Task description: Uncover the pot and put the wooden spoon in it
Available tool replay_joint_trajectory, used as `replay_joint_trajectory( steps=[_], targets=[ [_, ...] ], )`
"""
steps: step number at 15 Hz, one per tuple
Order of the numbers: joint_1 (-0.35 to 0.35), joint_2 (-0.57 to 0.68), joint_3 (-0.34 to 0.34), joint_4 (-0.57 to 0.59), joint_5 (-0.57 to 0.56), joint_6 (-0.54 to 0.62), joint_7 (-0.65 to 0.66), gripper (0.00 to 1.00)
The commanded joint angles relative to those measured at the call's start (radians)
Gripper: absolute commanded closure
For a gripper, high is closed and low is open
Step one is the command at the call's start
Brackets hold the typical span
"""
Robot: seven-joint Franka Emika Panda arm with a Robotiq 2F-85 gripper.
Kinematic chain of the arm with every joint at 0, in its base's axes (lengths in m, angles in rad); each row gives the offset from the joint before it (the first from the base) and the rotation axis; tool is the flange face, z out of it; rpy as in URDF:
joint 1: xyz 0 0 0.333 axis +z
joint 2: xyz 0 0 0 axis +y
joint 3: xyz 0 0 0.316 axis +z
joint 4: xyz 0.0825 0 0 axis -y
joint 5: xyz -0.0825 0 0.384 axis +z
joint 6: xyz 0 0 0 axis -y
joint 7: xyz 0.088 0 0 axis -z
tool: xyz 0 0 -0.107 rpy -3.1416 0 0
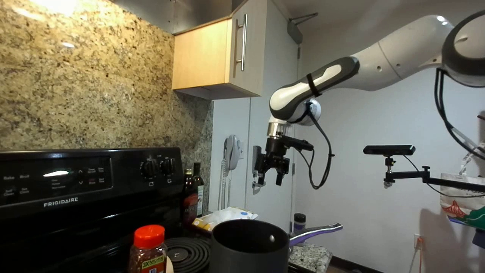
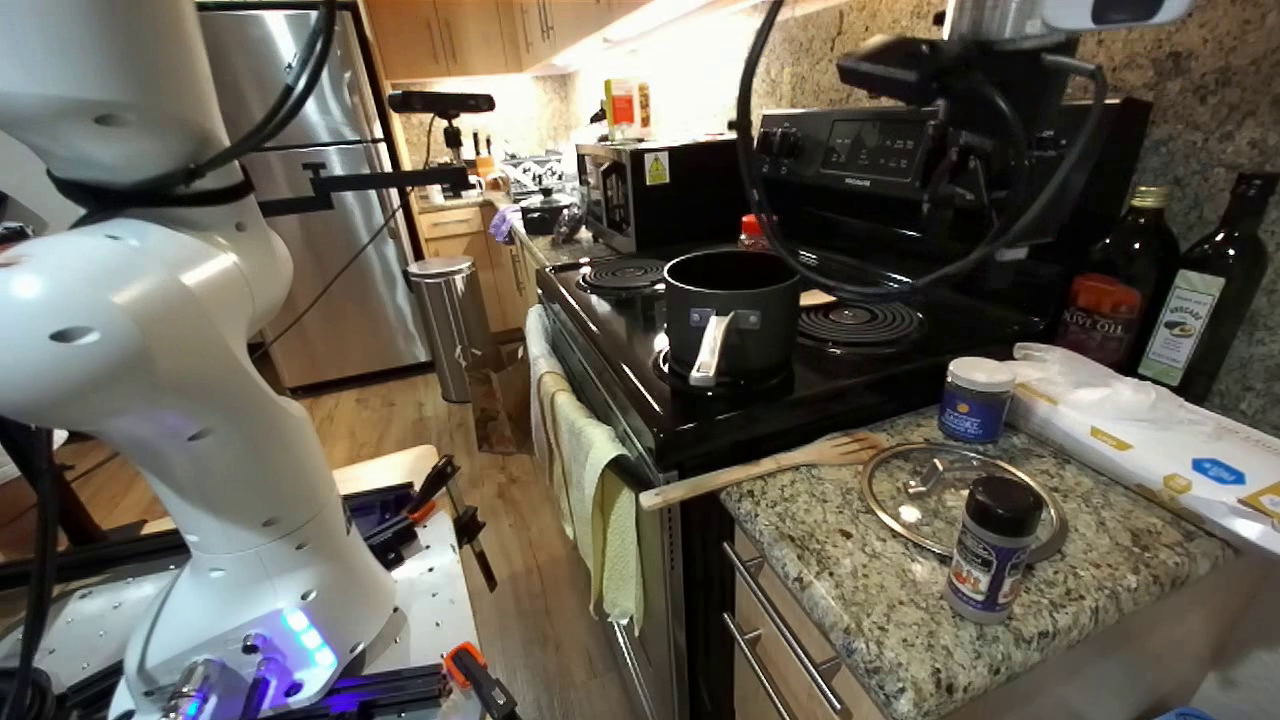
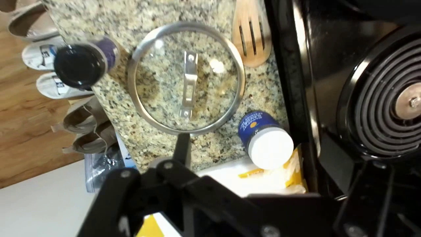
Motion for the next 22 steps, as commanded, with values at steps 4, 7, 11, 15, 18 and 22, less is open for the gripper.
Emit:
replay_joint_trajectory(
  steps=[4, 7, 11, 15, 18, 22],
  targets=[
    [0.052, -0.307, 0.009, -0.325, -0.045, -0.038, 0.105, 0.00],
    [0.056, -0.270, 0.003, -0.282, -0.041, -0.070, 0.075, 0.00],
    [0.055, -0.260, -0.002, -0.270, -0.040, -0.070, 0.075, 0.00],
    [0.060, -0.181, 0.011, -0.194, -0.092, -0.137, 0.118, 0.00],
    [0.062, -0.137, 0.007, -0.202, -0.101, -0.128, 0.098, 0.00],
    [0.059, -0.083, 0.002, -0.226, -0.061, -0.106, 0.060, 0.00]
  ],
)
